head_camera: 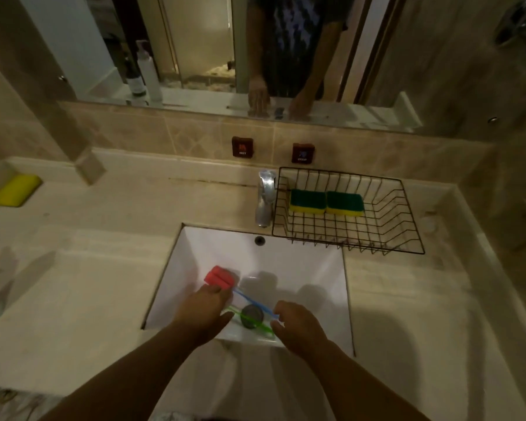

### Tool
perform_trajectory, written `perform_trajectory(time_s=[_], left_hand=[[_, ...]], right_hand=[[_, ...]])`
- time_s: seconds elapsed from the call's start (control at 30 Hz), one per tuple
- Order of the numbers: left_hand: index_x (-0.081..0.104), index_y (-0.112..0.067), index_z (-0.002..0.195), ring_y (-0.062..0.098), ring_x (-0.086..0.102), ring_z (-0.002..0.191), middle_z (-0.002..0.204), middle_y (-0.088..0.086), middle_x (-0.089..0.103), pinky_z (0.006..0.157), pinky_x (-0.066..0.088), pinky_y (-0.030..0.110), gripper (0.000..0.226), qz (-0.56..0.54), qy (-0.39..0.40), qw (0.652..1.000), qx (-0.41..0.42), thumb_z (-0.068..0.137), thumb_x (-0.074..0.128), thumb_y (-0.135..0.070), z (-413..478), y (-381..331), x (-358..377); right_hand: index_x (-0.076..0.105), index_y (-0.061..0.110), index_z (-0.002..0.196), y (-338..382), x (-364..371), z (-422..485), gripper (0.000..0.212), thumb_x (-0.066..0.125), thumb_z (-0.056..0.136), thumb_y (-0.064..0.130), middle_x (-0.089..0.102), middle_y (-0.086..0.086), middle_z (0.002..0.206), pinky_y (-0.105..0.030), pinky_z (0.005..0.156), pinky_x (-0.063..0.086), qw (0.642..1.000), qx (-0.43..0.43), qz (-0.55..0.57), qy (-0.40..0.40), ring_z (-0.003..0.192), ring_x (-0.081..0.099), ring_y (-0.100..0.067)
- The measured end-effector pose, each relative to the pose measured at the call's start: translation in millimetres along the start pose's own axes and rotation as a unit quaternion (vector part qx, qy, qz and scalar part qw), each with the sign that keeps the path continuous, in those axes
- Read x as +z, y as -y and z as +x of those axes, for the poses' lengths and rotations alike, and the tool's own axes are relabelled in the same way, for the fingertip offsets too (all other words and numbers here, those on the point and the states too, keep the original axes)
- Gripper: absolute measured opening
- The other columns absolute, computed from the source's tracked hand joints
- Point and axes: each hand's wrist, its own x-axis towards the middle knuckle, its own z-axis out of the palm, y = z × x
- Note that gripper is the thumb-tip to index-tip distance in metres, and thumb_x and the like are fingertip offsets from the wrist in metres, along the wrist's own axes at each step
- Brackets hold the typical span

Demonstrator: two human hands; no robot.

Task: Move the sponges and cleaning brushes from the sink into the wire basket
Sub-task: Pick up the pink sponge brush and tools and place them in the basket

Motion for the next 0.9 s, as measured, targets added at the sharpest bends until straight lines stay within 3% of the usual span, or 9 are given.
perform_trajectory(time_s=[0.1, 0.2, 0.43, 0.7, 0.9], left_hand=[[0.053, -0.023, 0.131, 0.024, 0.06, 0.104, 0.122, 0.004, 0.064, 0.087, 0.052, 0.038, 0.043, -0.007, 0.011, 1.0, 0.006, 0.093, 0.057, -0.041, 16.7, 16.6, 8.2], [0.056, -0.023, 0.128, 0.022, 0.058, 0.107, 0.125, 0.002, 0.063, 0.091, 0.05, 0.035, 0.04, -0.01, 0.035, 0.999, 0.005, 0.091, 0.06, -0.038, 29.8, 35.6, 21.6], [0.063, -0.02, 0.115, 0.024, 0.056, 0.106, 0.123, 0.003, 0.061, 0.088, 0.048, 0.037, 0.029, -0.035, 0.074, 0.996, 0.028, 0.092, 0.059, -0.037, 56.5, 77.4, 56.2], [0.057, -0.018, 0.128, 0.037, 0.048, 0.122, 0.139, 0.009, 0.051, 0.096, 0.045, 0.047, 0.047, -0.031, 0.092, 0.994, 0.049, 0.083, 0.065, -0.028, 68.1, 94.3, 79.5], [0.059, -0.018, 0.127, 0.036, 0.049, 0.119, 0.132, 0.008, 0.055, 0.09, 0.049, 0.049, 0.053, -0.042, 0.075, 0.995, 0.057, 0.078, 0.069, -0.035, 79.3, 103.0, 92.6]], right_hand=[[0.058, 0.018, 0.098, -1.8, 13.9, 21.0, 0.015, 0.053, 0.088, 0.028, 0.063, -0.008, 0.097, -0.03, 0.068, 0.034, 1.0, 0.006, 0.005, -0.012, 0.091, 0.059, -0.027], [0.059, 0.017, 0.091, -3.3, 28.2, 39.6, 0.01, 0.053, 0.088, 0.024, 0.063, -0.009, 0.093, -0.031, 0.066, 0.033, 0.999, 0.028, 0.004, -0.026, 0.087, 0.059, -0.029], [0.059, 0.012, 0.101, -4.0, 67.2, 69.9, 0.015, 0.055, 0.091, 0.024, 0.059, -0.012, 0.104, -0.04, 0.079, 0.045, 0.997, 0.081, 0.017, 0.004, 0.097, 0.057, -0.033], [0.059, 0.008, 0.12, 2.0, 89.8, 94.8, 0.035, 0.062, 0.087, 0.021, 0.055, -0.016, 0.119, -0.044, 0.089, 0.045, 0.995, 0.095, 0.017, -0.003, 0.109, 0.05, -0.036], [0.061, 0.008, 0.113, 3.6, 106.8, 108.7, 0.027, 0.057, 0.091, 0.023, 0.058, -0.014, 0.112, -0.042, 0.086, 0.043, 0.992, 0.126, 0.017, -0.011, 0.103, 0.052, -0.032]])
